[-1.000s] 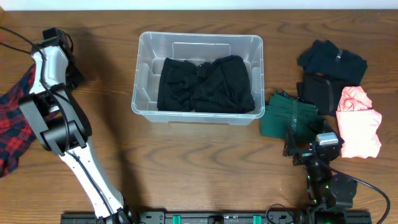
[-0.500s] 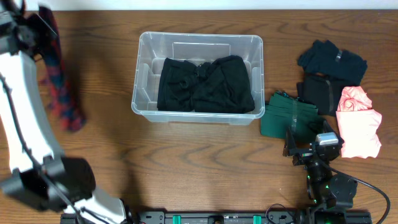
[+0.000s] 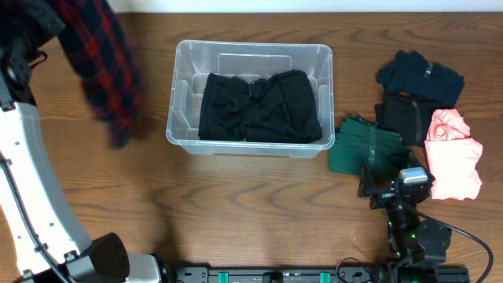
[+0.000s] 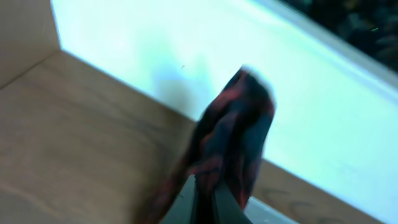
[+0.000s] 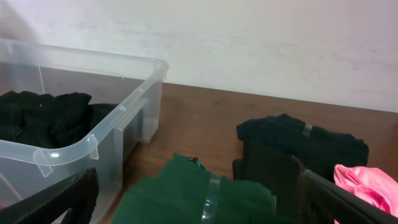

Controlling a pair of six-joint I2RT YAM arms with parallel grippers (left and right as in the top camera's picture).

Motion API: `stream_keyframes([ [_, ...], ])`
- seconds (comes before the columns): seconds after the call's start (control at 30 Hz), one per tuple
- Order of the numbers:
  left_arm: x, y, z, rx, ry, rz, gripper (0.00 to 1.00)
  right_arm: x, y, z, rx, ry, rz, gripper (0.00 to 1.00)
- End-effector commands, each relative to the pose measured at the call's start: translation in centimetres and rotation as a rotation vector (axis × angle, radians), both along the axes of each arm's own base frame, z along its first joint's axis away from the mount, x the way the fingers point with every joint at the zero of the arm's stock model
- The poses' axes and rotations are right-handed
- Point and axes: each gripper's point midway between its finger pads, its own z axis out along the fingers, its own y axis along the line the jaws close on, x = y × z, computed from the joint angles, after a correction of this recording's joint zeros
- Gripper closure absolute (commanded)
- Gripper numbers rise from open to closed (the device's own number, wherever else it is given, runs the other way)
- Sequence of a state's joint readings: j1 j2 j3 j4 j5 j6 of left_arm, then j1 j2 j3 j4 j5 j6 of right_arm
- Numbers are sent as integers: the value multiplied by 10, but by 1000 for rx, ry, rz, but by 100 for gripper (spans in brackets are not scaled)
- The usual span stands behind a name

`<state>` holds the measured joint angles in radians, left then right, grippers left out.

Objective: Pack container
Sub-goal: 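Lift the plaid shirt with the left gripper and lower it into the bin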

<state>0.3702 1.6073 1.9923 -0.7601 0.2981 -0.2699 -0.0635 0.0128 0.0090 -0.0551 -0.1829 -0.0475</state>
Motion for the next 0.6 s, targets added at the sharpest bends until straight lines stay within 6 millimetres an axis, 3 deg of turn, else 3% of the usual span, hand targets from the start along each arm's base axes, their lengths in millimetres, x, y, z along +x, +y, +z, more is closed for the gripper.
stream_keyframes([
  [0.0, -14, -19, 47, -24, -137, -55, 94, 0, 0, -1, 5, 1, 1, 1],
  [0.23, -28, -62, 92, -84, -281, -184, 94, 0, 0, -1, 5, 1, 0, 1],
  [0.57, -47, -124, 135, -102, -411, -323, 94, 0, 0, -1, 5, 1, 1, 1],
])
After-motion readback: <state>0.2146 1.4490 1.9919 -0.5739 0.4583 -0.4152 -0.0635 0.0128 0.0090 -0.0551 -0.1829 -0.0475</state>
